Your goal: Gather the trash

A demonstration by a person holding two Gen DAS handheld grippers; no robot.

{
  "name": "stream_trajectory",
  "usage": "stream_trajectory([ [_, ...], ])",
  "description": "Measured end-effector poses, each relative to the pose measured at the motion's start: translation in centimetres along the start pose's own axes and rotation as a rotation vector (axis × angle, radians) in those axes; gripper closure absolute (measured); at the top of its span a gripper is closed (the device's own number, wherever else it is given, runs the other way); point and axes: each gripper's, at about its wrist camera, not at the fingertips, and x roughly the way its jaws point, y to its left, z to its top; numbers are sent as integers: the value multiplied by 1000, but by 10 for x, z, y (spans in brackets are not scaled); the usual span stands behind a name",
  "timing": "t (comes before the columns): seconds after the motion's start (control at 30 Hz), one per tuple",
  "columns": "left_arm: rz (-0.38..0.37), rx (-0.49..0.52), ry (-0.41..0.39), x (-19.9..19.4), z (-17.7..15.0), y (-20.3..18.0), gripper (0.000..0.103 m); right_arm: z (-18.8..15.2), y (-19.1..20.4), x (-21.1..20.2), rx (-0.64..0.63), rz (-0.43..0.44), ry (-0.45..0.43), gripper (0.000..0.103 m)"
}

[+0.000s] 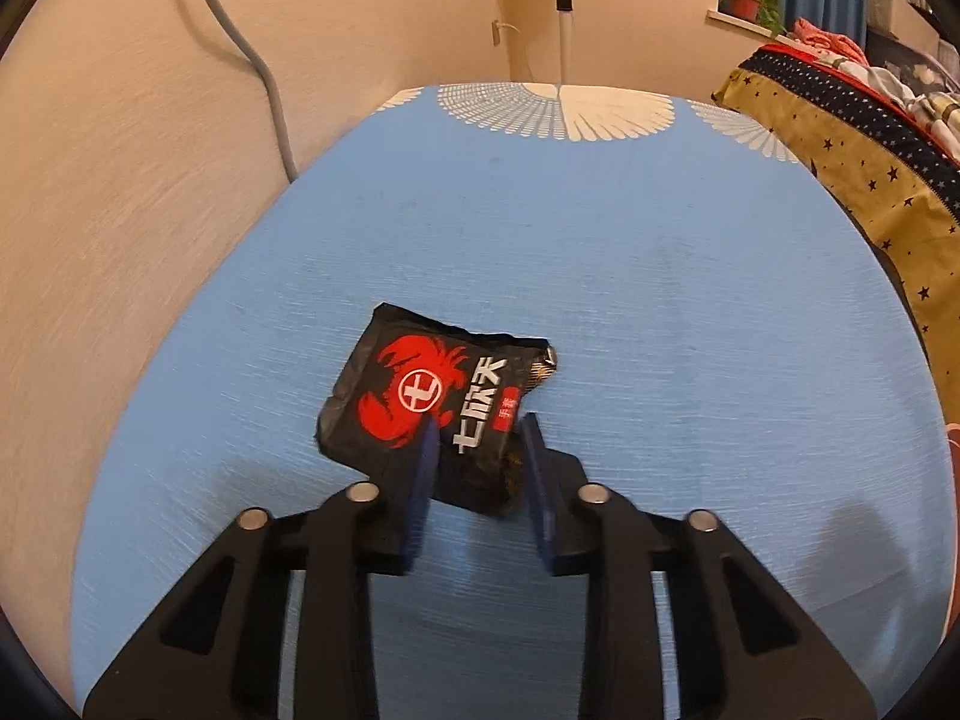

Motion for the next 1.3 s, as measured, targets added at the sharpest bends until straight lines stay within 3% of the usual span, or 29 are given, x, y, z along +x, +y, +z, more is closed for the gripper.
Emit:
stream_trajectory([
  [0.07,-3,1,-8,-3,0,0,87,-1,0,-3,1,-1,-4,28],
  [0.27,-24,-6,-58,-22,-1,4,91,-2,2,-14,-5,-7,-22,28],
  [0.77,-211,-16,-210,-98,-7,-1,92,5,-16,-67,16,-77,-129,28],
  [1.3,-301,31,-268,-141,-24,-23,92,6,-47,-112,36,-155,-188,28],
])
